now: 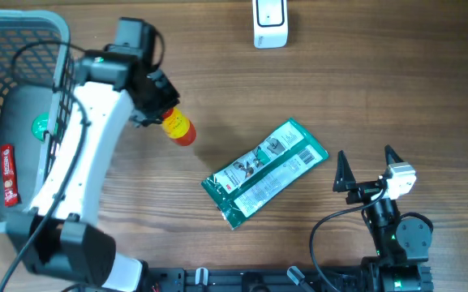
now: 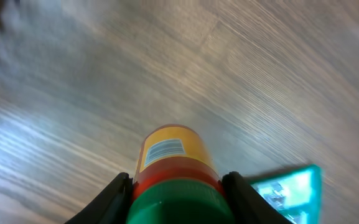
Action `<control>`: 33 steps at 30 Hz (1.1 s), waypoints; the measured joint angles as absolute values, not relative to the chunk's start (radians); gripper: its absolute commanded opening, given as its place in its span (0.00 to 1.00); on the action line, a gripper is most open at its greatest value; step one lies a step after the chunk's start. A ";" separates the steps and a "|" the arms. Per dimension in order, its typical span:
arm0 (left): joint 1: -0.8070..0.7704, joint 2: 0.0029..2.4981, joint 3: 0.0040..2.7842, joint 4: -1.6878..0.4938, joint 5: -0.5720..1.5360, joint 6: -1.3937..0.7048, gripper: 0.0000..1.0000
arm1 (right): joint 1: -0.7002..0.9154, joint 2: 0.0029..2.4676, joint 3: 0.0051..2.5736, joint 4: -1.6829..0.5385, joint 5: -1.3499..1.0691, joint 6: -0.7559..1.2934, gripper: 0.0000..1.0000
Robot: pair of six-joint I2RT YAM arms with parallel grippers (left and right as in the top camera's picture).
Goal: Scan the item barcode
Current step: 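Carry the sauce bottle out of the basket toward the scanner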
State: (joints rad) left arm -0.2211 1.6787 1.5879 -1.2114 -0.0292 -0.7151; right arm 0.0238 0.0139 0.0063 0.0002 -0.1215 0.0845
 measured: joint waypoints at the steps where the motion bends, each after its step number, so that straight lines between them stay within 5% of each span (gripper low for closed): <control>1: -0.237 1.686 1.588 -1.204 -0.046 -0.715 0.24 | 0.024 0.014 0.006 0.000 -0.121 0.084 1.00; 11: -0.409 1.720 1.588 -1.128 -0.219 -0.736 0.25 | 0.024 0.014 0.006 0.000 -0.121 0.084 1.00; 22: -0.431 1.720 1.508 -1.049 -0.266 -0.822 0.23 | 0.024 0.014 0.006 0.000 -0.121 0.084 1.00; 33: -0.431 1.721 1.377 -0.949 -0.269 -0.904 0.37 | 0.024 0.014 0.006 0.000 -0.121 0.084 1.00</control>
State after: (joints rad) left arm -0.4313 1.7206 1.3769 -0.9485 -0.2691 -0.9043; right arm 0.0238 0.0139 0.0063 0.0002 -0.1215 0.0845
